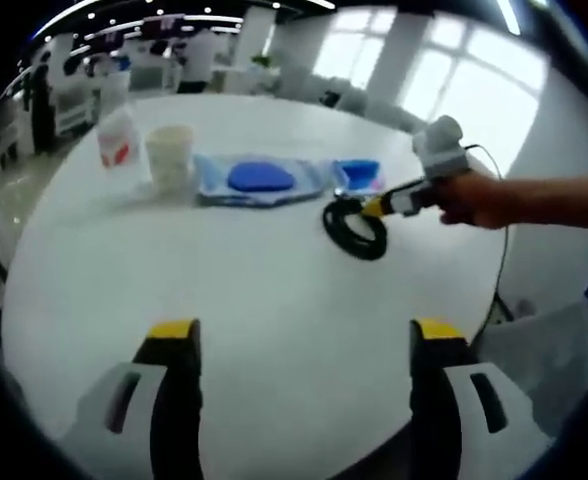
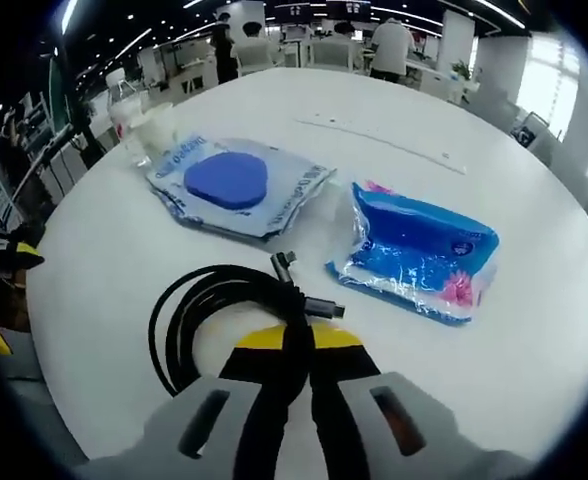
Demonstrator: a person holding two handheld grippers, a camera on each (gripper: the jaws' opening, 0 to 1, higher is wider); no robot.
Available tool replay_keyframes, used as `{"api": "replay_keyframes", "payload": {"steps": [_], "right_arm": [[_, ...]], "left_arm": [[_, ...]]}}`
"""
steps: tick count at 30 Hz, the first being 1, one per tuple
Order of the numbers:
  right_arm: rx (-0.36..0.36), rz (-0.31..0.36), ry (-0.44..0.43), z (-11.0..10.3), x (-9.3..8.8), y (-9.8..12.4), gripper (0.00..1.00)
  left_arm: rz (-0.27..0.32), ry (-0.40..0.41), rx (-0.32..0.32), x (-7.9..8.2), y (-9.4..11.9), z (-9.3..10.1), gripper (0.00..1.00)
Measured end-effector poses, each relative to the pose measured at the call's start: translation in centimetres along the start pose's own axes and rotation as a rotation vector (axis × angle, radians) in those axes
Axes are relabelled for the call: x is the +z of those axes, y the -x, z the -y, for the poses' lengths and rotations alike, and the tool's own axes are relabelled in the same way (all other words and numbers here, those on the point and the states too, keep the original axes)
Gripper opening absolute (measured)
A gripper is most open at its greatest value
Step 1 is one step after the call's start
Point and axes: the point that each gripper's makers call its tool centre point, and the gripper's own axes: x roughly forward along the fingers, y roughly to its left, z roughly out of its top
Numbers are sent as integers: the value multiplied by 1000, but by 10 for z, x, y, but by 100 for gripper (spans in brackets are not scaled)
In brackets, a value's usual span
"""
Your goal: Arrange the tabletop items into an orderly group along one side of the table until the central work area is clear of visible clutter.
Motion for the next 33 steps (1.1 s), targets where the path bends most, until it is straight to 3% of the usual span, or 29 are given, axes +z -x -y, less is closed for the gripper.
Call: {"api": "replay_keyframes", "payload": {"steps": [5,10,14,16,20,24,28,30,33], "right_arm": [[-14,-6,-22,0,0,5,7],[-41,14,-17,0,4,20,19],[-41,43,-38,-6,6,34,21],[-42,54,-46,-9,7,40,27],[-69,48,-88,-8,3,50,47],[-66,86,-94,-13,9,62,50],[-72,118,-136,-16,10,78,61],[-96,122,-167,-14,6,86,72],[-99,135,-172,-16,-5,102,76]], "left_arm": [[7,11,-7,2,1,0,83],[30,10,-11,13,8,-2,83],[44,-4,-9,18,14,-5,83],[47,-13,-11,19,17,-5,83],[50,-33,-16,18,20,-6,83],[48,-62,-14,20,24,-8,83],[45,-68,-5,18,31,-13,83],[47,-64,3,17,33,-16,83],[54,-52,11,15,37,-18,83]]}}
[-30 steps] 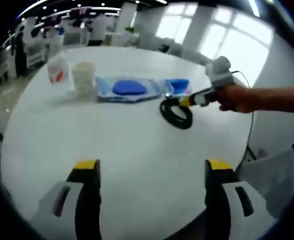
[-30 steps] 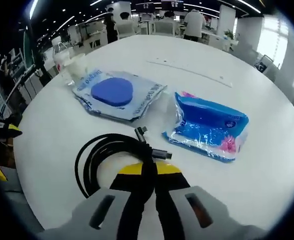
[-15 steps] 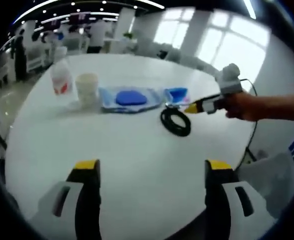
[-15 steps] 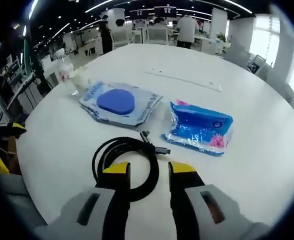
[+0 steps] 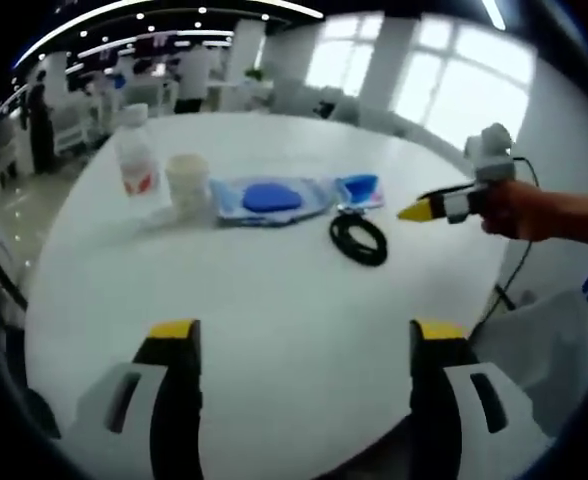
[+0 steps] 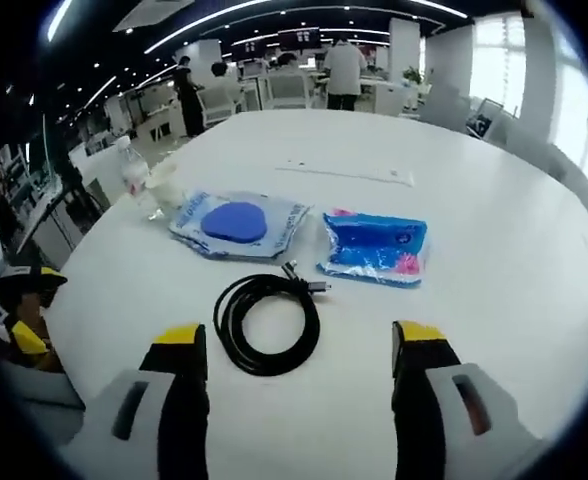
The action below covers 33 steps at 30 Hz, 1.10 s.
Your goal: Arrange the tabletop items into an orderly group along one side of the table until the central work area is clear of visible clutter.
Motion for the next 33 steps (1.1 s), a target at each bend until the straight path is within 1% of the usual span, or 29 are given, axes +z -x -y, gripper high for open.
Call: {"api": "replay_keyframes", "payload": {"steps": [2,5,7,11,12,16,21,24,26,28,30,32,33], "right_arm": [[-11,-1,-13,3,-7,9,78],[-33,17,-78,5,-19,27,78],[-58,24,-89,7,-28,38,78],[-92,37,-126,4,-43,58,79],[-101,35,-135,2,-50,63,79],[-129,39,-158,-1,-65,78,79],[-147,67,-147,-5,-68,88,81],[-133,68,-122,-12,-71,89,81],[-123,81,-102,-14,-70,91,82],[-114,85,-107,-14,-70,91,82],[-95,95,-130,-11,-69,90,82],[-91,111,-110,-7,-65,89,83],[-92,116,-104,-6,-64,89,82]], "left_arm": [[-7,-15,-1,-2,2,1,83],[-13,-34,-2,-5,5,0,83],[-15,-37,-2,-7,7,-2,83],[-21,-60,-14,-9,13,0,82],[-20,-68,-18,-9,15,0,82],[-17,-84,-31,-12,19,1,82],[-4,-88,-29,-10,21,-3,83],[13,-90,-23,-3,23,-3,83],[30,-91,-21,4,24,-1,83],[45,-90,-12,8,22,0,84],[36,-77,-2,7,22,0,84],[45,-75,5,7,24,2,84],[38,-86,5,5,24,3,85]]}}
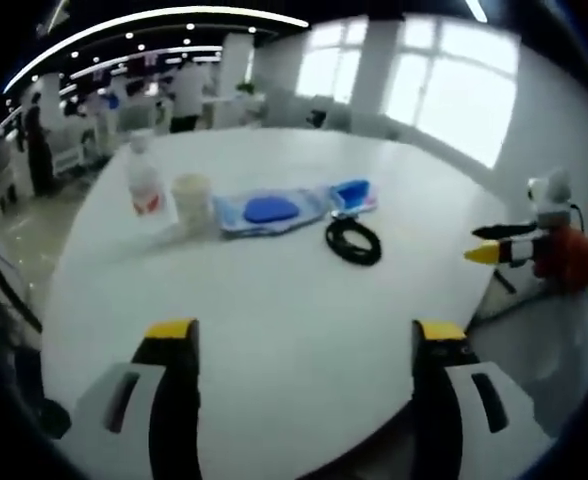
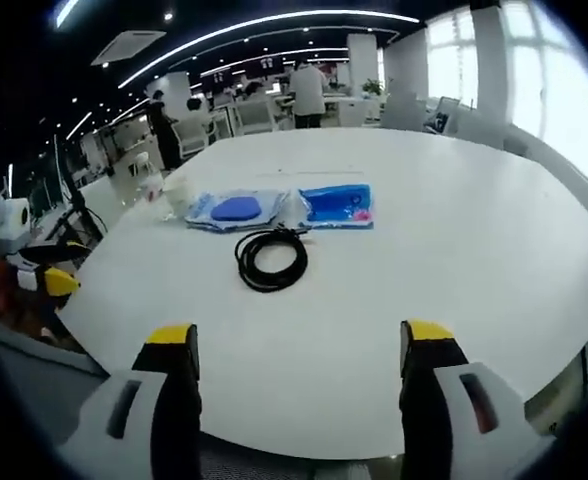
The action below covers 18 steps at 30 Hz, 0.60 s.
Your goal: Arrange the tabletop items into an orderly group along one side of the table until the central work area is clear of visible clutter.
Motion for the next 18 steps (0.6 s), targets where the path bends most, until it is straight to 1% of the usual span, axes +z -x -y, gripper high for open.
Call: {"api": "replay_keyframes", "payload": {"steps": [1,2,4,6,9,11,14,17,18], "right_arm": [[-1,1,-2,2,0,-1,82],[6,-4,-16,3,-2,-3,82],[15,-6,-18,2,-4,-5,82],[21,-7,0,1,-4,-6,82],[41,-7,3,-4,-4,-6,82],[42,-7,18,-5,-4,-6,81],[49,1,13,-7,-3,-6,80],[46,6,14,-7,-2,-5,79],[44,9,10,-6,-1,-6,79]], "left_arm": [[-3,-3,4,0,0,-1,85],[-1,-26,27,2,3,-4,85],[11,-19,34,3,5,-6,85],[14,-16,37,2,5,-6,86],[-6,-39,47,-2,5,-7,85],[-5,-43,46,-2,6,-7,85],[0,-45,42,1,7,-5,85],[12,-54,53,7,11,-6,85],[27,-46,49,10,12,-4,85]]}}
